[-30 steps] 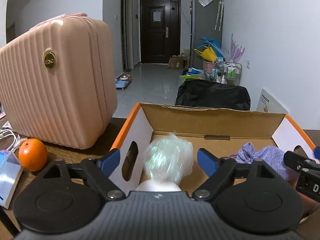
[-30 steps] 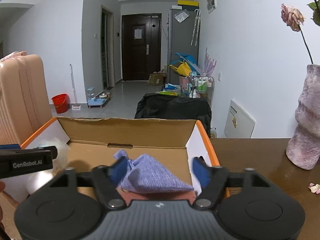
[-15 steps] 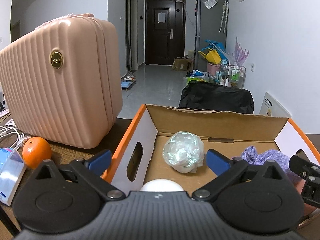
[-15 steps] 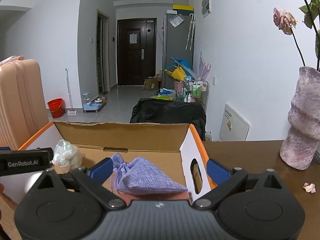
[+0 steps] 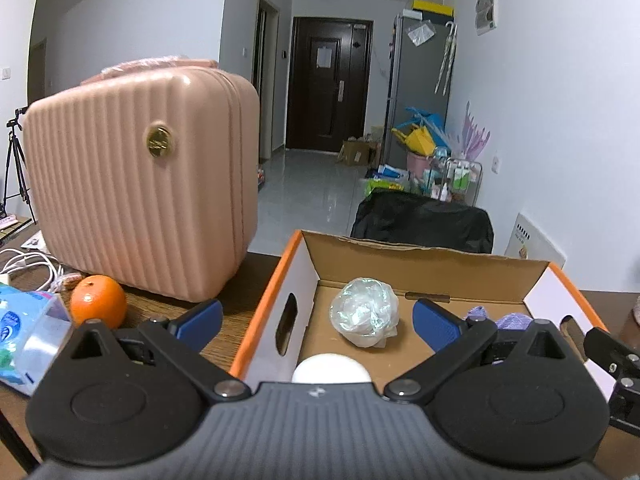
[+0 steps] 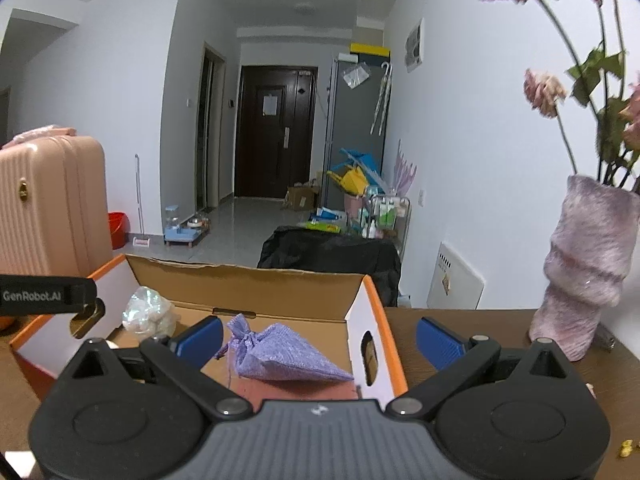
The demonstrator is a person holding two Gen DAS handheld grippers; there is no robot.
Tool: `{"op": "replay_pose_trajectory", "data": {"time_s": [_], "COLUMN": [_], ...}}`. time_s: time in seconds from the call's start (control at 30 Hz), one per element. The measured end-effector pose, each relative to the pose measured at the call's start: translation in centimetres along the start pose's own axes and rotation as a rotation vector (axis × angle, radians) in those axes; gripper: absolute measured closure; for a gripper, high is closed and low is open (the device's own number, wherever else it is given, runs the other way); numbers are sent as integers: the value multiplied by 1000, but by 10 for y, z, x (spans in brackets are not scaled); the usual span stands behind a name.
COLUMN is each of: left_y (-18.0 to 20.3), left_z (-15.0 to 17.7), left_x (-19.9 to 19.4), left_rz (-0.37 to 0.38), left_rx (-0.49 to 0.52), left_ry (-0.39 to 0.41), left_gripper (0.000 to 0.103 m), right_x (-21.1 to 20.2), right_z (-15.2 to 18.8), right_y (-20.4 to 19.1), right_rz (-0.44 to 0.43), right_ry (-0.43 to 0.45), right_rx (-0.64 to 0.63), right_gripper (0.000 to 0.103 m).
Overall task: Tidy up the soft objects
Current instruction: 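Move both tools back to the pile of soft items beside the box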
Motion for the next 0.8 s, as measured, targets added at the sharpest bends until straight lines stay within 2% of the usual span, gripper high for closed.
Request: {"op": "replay_pose_trajectory", "data": {"time_s": [0.43,0.8], "left_y": [-23,-40], "left_z": [26,61], "left_x": [-64,-122], "left_rz": [17,36], "left_rx": [19,43], "left_ry": [42,35], "left_gripper": [0,0], "right_x": [-72,-127], "right_z": [11,44], "right_y": [14,27], "right_rz": [2,12], "right_ry": [80,71], "right_rx": [-5,55], "right_gripper": [0,0]}}
Point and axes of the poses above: each gripper's, at about its wrist camera, not at the fingertips, and x roughly the way its jaws point, y to its right, z to its underside, the point moved 9 cm from there along x, roughly the way its jaws point, and after that the axes turned 1 degree about -x, right-handed, at the moved point
